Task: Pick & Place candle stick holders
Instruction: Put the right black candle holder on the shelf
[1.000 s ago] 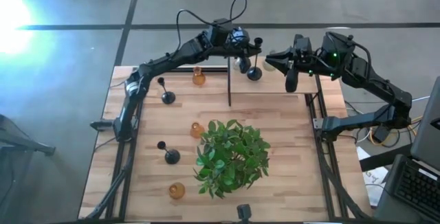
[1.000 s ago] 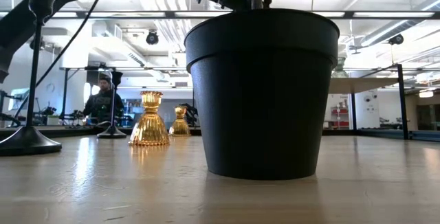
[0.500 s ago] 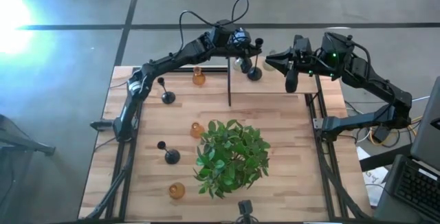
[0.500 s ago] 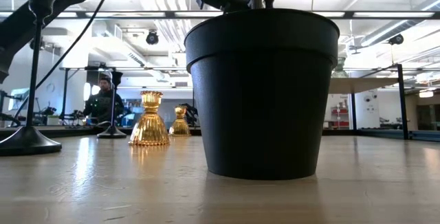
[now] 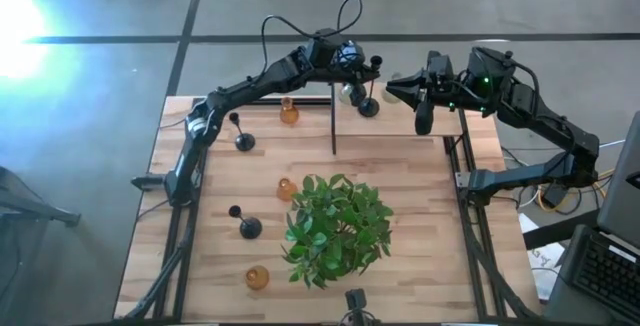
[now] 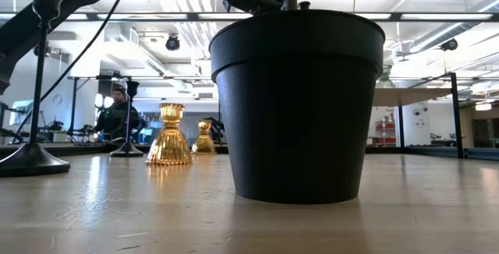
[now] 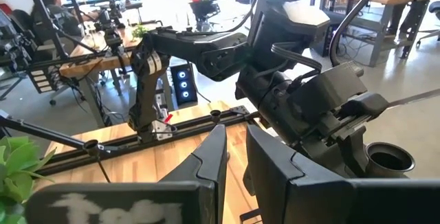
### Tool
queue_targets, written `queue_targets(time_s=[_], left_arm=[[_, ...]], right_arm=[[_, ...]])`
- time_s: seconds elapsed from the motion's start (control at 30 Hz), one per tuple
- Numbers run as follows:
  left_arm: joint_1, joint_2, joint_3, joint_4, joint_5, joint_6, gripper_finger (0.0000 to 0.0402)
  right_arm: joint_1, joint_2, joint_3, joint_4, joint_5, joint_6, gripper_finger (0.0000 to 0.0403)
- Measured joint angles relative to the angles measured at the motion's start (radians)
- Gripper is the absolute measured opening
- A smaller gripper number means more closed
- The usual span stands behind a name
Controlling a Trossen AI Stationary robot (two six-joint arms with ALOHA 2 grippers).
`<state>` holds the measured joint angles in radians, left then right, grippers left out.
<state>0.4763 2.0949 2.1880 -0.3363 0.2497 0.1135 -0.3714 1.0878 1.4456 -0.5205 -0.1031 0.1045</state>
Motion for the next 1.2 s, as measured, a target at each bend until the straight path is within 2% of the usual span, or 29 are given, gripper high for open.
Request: queue_targets(time_s=[0.83,1.2], left_arm=[[0.0,0.0,0.0,0.006,0.001,0.043,0.0045],[0.0,0.0,0.0,0.009,0.005,0.02,0.0119]], right_arm=[[0.0,0.0,0.0,0.0,0.0,0.005,0.0052],[0.0,-0.002,0.0,0.0,-0.001,0.008,0.0052]])
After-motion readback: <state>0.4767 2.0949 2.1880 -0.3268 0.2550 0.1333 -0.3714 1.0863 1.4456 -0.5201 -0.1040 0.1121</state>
